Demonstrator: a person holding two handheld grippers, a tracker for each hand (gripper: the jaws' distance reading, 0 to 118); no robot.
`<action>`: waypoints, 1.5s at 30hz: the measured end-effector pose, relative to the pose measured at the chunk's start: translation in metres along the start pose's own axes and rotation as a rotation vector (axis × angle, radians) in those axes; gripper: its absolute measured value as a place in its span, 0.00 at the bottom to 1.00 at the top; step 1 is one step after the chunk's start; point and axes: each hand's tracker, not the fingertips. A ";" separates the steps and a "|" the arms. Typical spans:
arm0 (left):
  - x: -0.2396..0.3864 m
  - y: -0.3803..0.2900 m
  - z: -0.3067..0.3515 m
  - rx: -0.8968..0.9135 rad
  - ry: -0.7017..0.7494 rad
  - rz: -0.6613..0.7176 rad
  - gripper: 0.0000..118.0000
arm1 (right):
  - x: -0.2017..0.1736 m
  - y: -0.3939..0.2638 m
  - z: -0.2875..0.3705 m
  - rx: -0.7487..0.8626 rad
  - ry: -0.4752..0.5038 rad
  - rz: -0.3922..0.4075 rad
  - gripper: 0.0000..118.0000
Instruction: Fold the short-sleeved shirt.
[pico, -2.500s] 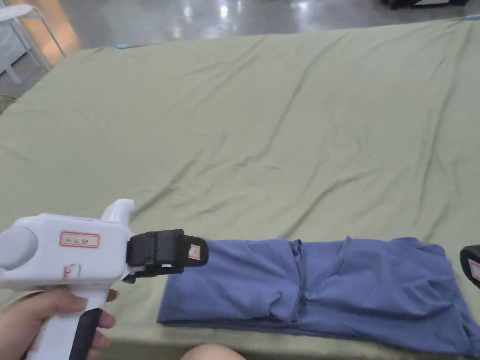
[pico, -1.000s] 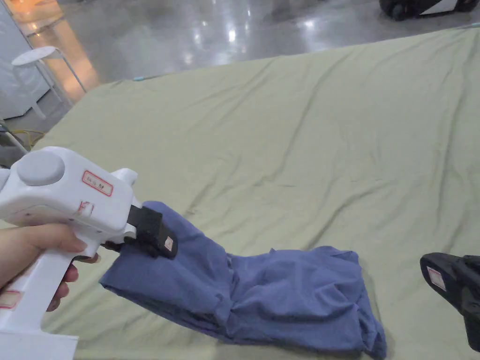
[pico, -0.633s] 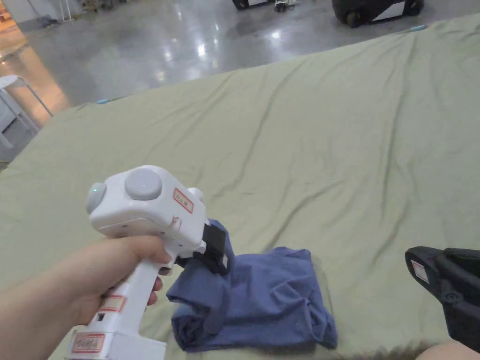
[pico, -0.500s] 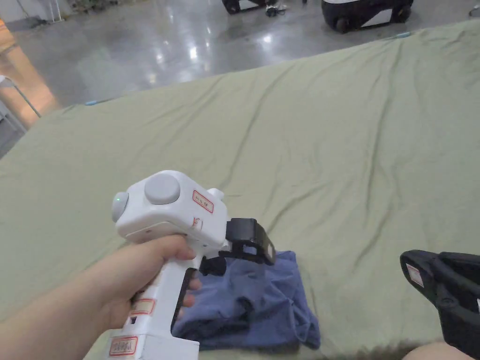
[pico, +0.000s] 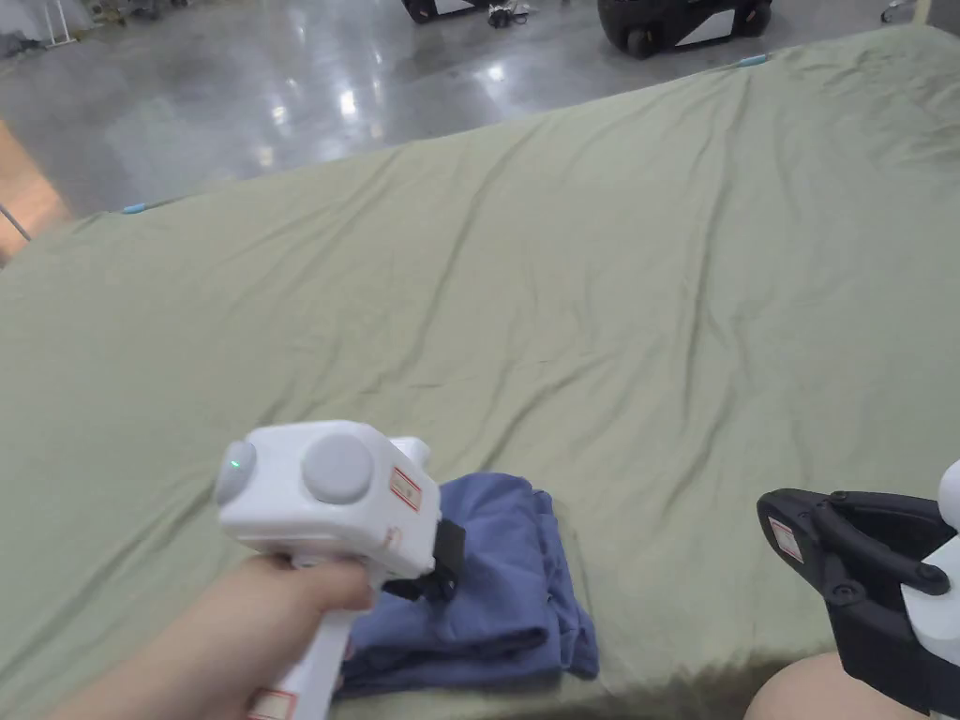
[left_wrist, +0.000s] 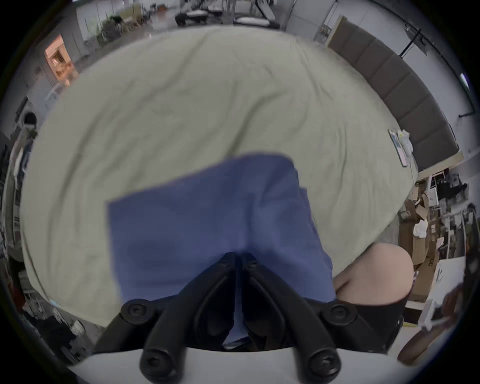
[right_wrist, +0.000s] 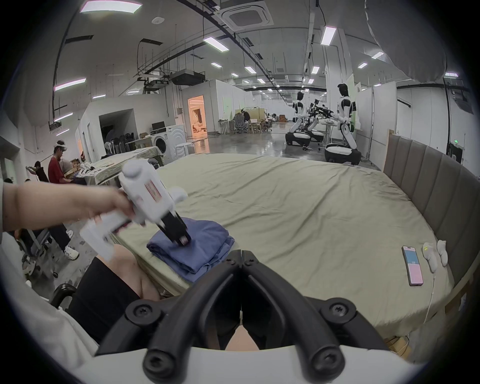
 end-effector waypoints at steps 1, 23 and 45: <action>0.007 -0.001 -0.009 0.022 0.020 -0.002 0.03 | -0.001 0.000 0.000 -0.004 0.000 0.000 0.00; -0.101 -0.114 0.123 0.561 -0.438 0.094 0.00 | -0.088 0.021 -0.171 -0.252 0.160 0.020 0.00; -0.217 -0.052 -0.022 0.271 -0.746 0.265 0.89 | -0.055 -0.033 -0.285 -0.526 0.148 -0.177 0.00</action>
